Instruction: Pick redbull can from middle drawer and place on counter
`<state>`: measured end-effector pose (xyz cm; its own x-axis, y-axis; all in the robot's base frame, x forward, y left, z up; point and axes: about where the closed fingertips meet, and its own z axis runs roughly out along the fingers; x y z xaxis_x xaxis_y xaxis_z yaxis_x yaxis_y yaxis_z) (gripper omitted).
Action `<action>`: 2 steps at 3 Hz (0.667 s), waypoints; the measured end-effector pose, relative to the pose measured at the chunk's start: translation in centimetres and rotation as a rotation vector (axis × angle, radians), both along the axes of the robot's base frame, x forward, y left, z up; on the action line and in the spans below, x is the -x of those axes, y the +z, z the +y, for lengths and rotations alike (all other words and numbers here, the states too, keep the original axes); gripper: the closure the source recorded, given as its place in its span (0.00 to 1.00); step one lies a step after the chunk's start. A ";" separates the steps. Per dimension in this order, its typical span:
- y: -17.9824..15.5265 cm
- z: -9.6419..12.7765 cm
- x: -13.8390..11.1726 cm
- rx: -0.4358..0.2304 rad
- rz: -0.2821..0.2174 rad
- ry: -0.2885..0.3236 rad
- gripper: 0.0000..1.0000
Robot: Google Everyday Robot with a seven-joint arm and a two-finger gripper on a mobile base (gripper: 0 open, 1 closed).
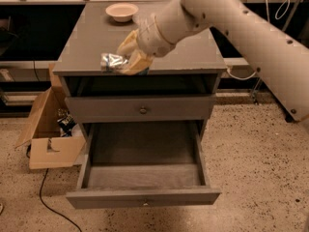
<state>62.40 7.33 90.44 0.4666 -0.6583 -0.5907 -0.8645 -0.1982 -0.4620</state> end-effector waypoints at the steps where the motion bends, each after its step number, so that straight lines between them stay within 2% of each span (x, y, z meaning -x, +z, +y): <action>1: 4.5 -2.1 -6.6 -0.012 -0.065 -0.181 1.00; 2: 5.8 -3.7 -11.9 -0.032 -0.071 -0.383 1.00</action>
Offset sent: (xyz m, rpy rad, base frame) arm 0.1797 -0.0685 0.0798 0.0680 -0.0641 -0.6566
